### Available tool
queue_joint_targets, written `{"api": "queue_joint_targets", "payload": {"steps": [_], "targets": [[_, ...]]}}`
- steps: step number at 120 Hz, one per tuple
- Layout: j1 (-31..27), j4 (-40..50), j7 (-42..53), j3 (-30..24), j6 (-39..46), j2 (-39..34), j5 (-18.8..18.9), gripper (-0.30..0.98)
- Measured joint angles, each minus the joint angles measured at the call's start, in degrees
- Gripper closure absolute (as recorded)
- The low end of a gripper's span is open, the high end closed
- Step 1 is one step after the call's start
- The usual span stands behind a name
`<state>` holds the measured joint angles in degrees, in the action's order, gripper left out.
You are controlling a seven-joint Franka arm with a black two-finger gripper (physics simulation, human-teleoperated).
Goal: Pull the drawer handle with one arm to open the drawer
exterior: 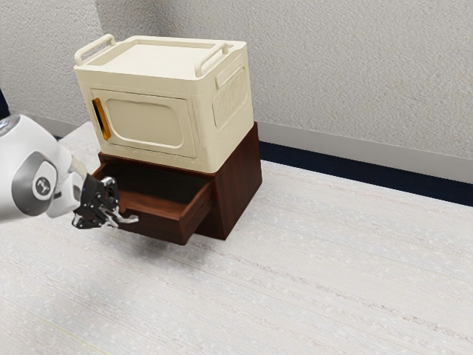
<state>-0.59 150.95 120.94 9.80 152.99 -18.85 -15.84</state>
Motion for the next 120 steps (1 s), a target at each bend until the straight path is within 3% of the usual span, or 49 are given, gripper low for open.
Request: {"api": "queue_joint_targets", "payload": {"steps": [56,82,113,120], "targets": [[1.2,6.4,1.1,1.6,-1.1,-9.3,-0.1,0.74],[1.3,6.8,1.4,1.7,-1.5,-10.0,-0.1,0.76],[2.0,3.9,1.2,2.0,-6.4,-14.9,0.4,0.41],[2.0,-2.0,0.0,1.7,-11.8,-15.1,3.4,0.36]]}}
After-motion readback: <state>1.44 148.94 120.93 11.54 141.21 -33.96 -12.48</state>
